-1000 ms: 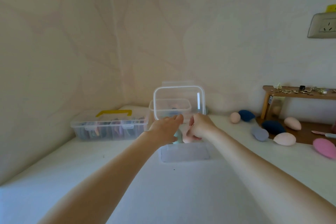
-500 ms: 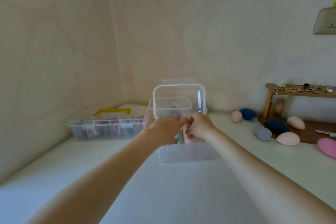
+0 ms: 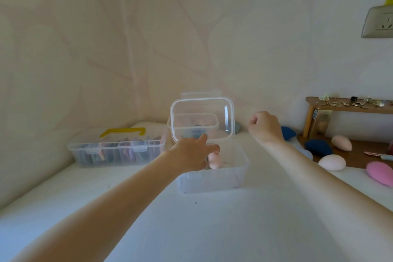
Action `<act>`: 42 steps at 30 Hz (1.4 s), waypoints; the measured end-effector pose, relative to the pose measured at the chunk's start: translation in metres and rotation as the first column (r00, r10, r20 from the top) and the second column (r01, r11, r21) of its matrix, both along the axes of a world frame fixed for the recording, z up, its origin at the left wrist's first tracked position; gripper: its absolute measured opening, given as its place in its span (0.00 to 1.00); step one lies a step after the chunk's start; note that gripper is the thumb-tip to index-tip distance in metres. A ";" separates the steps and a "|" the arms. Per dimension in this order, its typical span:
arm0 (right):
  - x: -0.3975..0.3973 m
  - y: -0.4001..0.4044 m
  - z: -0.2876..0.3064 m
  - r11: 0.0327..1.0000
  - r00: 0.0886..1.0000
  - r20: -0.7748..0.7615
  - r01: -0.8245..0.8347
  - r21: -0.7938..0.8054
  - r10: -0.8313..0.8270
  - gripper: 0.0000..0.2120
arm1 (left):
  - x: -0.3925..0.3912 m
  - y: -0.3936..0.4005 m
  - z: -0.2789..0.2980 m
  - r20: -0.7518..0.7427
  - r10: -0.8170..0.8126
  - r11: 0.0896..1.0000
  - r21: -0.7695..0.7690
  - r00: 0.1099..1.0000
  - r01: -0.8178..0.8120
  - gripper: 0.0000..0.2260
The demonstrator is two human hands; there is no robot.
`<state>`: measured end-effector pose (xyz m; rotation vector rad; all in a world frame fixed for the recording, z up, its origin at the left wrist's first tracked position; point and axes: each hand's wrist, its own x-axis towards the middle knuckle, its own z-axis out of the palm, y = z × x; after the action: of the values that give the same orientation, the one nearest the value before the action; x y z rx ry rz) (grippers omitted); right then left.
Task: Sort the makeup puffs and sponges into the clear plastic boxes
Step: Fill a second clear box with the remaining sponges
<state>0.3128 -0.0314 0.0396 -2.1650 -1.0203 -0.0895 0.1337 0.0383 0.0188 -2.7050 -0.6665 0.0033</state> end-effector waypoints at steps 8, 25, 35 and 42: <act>0.051 0.062 -0.056 0.865 0.939 -0.136 -0.345 -0.363 0.317 0.22 | 0.018 0.014 -0.007 0.006 0.131 0.991 -0.034 0.991 -0.131 0.20; 0.040 0.092 -0.059 0.768 0.961 0.080 -0.159 -0.620 0.264 0.27 | 0.026 0.026 -0.017 0.069 0.179 0.982 -0.079 0.982 -0.173 0.19; 0.058 0.068 -0.063 0.786 0.916 0.133 -0.242 -0.568 0.378 0.14 | 0.026 0.024 -0.012 0.063 0.181 0.976 -0.135 0.982 -0.171 0.18; 0.075 0.033 -0.042 0.819 0.953 0.144 -0.145 -0.556 0.267 0.15 | 0.030 0.012 -0.007 0.084 0.134 0.969 -0.222 0.987 -0.112 0.17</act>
<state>0.3877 0.0017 -0.0026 -2.5668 -1.5544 0.0807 0.1640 0.0504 0.0121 -2.8811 -0.9122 -0.0288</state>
